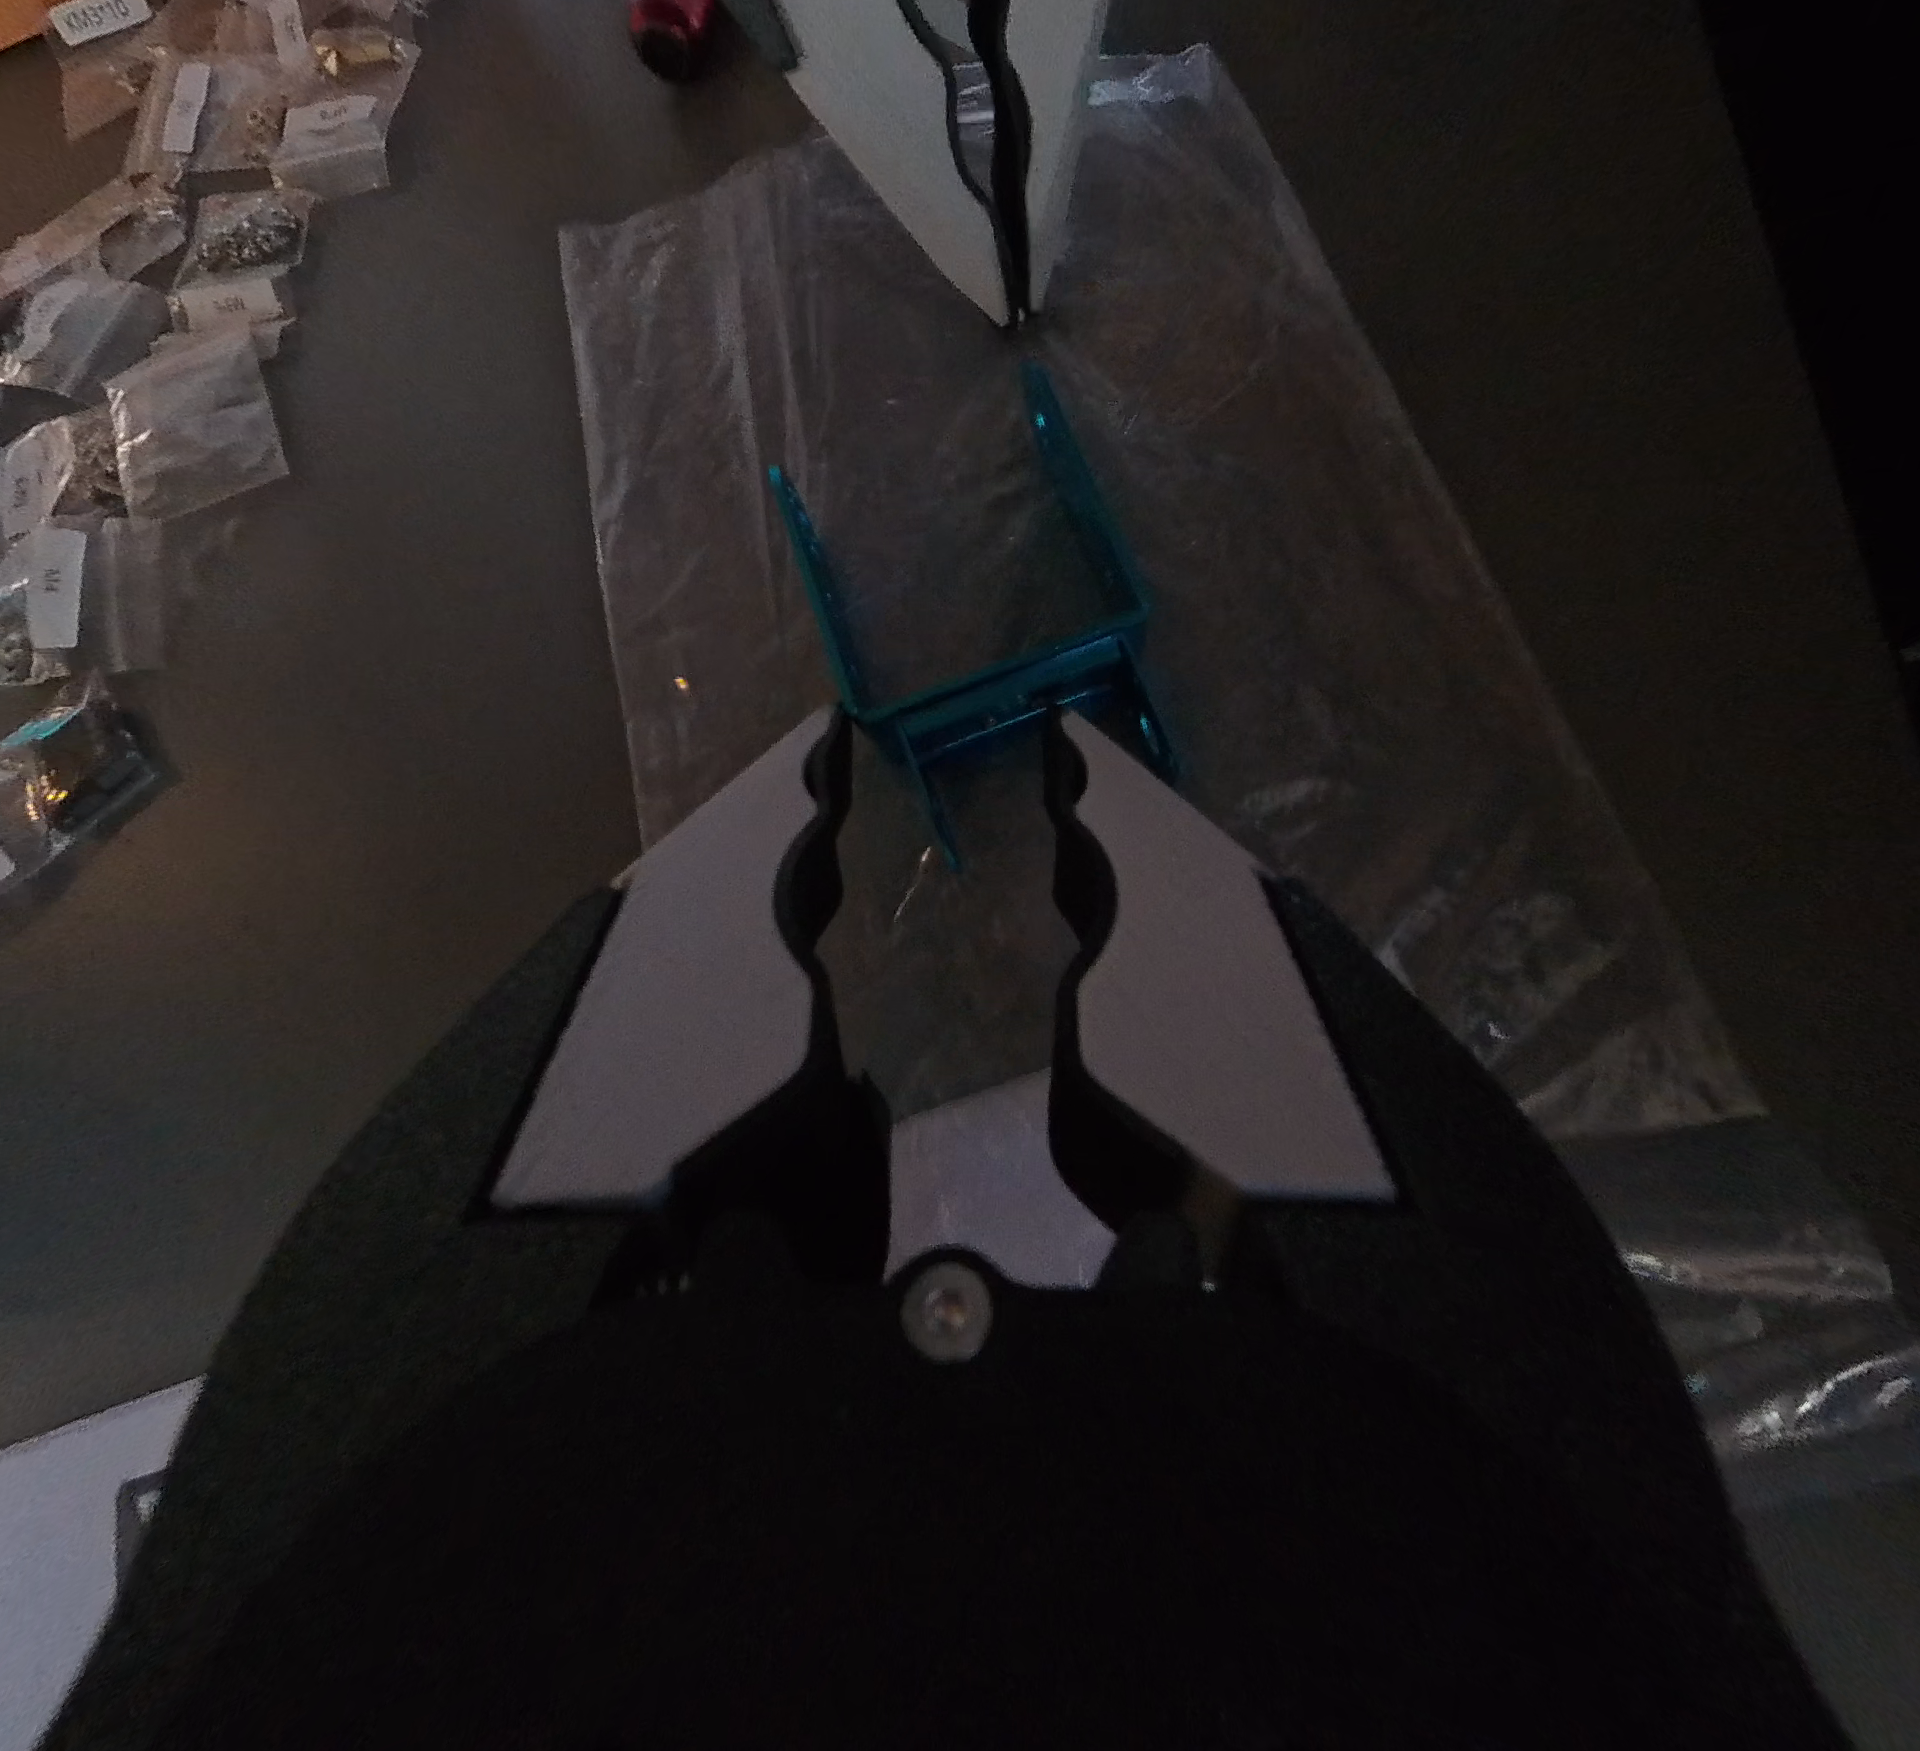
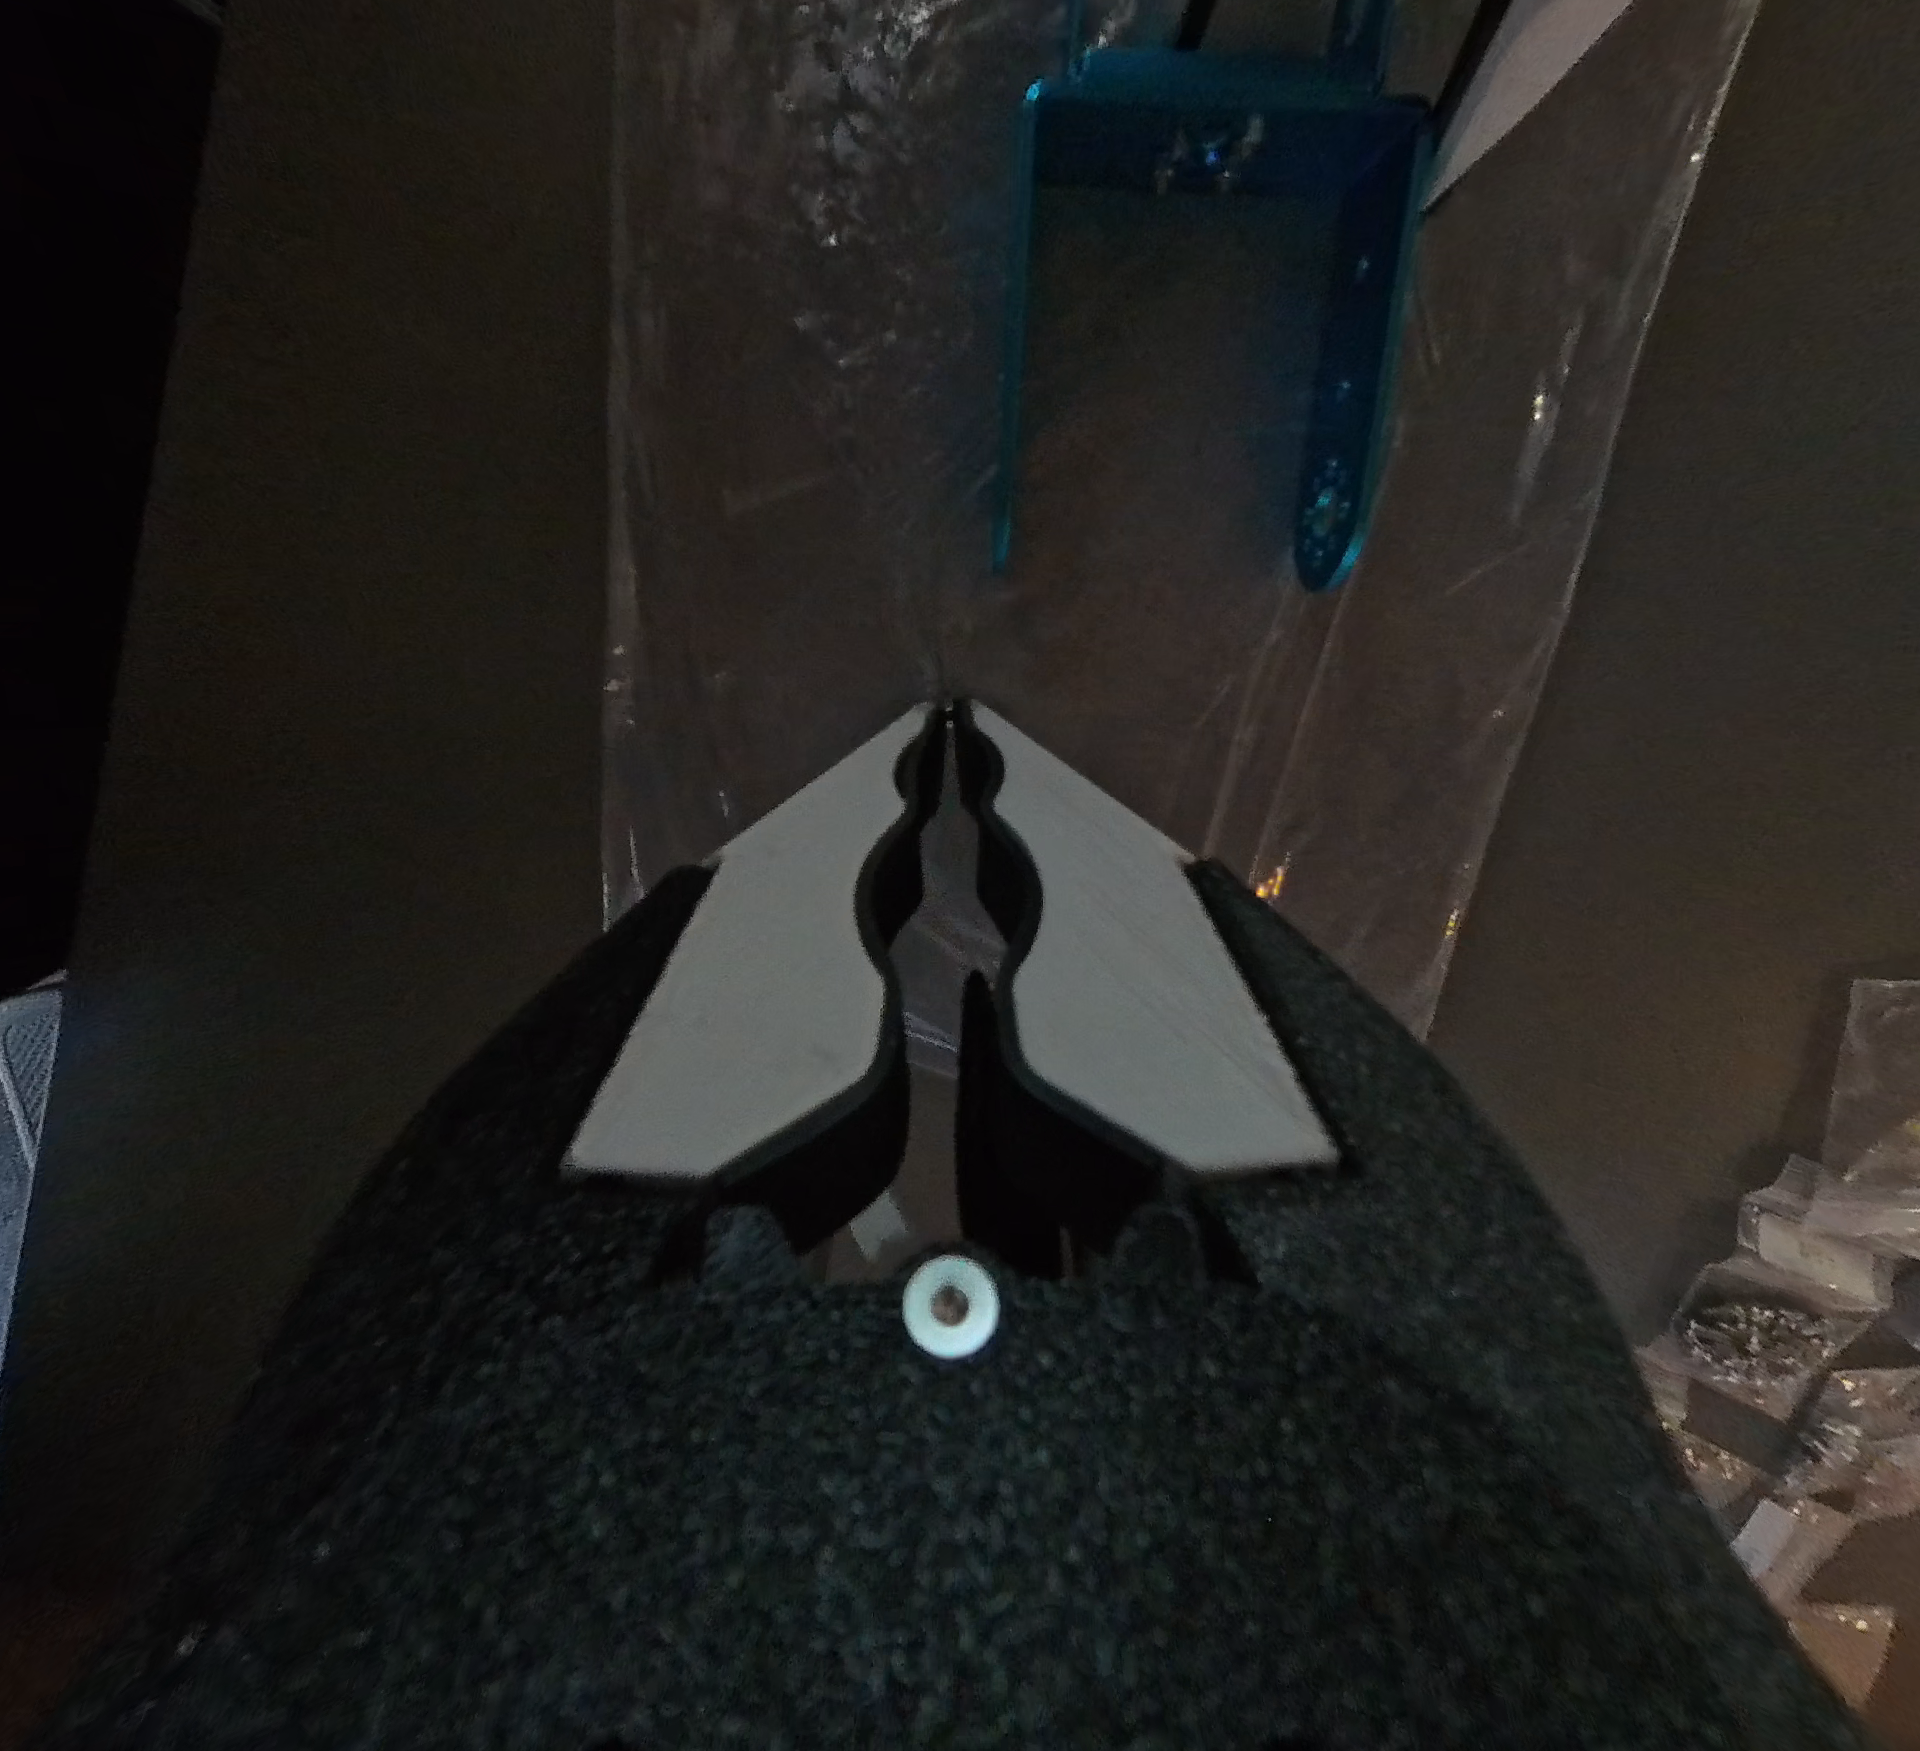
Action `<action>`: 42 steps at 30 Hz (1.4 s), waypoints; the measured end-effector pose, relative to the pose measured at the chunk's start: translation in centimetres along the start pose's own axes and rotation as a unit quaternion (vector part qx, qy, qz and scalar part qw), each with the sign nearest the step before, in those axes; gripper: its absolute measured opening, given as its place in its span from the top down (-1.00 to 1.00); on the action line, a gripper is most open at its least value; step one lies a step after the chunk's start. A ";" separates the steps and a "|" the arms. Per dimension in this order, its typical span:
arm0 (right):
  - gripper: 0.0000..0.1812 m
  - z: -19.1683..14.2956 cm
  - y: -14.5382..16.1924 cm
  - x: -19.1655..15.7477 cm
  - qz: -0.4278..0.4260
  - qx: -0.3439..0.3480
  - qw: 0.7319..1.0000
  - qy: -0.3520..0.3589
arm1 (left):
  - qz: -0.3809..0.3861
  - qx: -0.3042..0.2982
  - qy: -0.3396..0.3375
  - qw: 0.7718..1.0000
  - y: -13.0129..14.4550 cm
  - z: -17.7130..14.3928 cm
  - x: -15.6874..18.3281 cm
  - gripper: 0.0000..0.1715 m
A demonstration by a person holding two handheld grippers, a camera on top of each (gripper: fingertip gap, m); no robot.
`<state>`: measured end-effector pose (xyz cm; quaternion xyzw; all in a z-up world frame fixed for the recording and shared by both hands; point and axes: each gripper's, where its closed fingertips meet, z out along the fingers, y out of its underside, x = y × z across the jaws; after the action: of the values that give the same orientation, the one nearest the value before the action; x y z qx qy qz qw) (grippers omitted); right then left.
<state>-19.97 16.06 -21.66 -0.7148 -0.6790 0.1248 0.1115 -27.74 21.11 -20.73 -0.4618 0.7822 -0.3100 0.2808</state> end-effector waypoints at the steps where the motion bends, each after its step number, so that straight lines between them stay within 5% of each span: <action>1: 0.99 -0.1 -0.1 -0.1 0.002 0.008 1.000 -0.005 | -0.001 0.002 0.000 1.000 0.0 -0.1 0.0 0.58; 9: 0.99 -1.3 -1.6 1.6 0.021 0.082 0.996 0.019 | -0.007 0.008 0.000 1.000 -0.2 -0.2 -0.1 0.57; 15: 0.99 -1.5 -6.2 4.1 0.152 0.217 0.964 -0.004 | 0.003 0.001 -0.006 1.000 -0.1 0.0 0.0 0.58; 42: 1.00 0.3 -7.8 3.0 0.233 0.228 0.943 -0.072 | -0.005 0.013 0.008 1.000 -0.6 0.0 0.5 0.61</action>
<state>-27.26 19.46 -19.51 -0.7975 -0.4531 0.3499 0.1902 -27.62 20.44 -20.37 -0.4596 0.7777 -0.3254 0.2793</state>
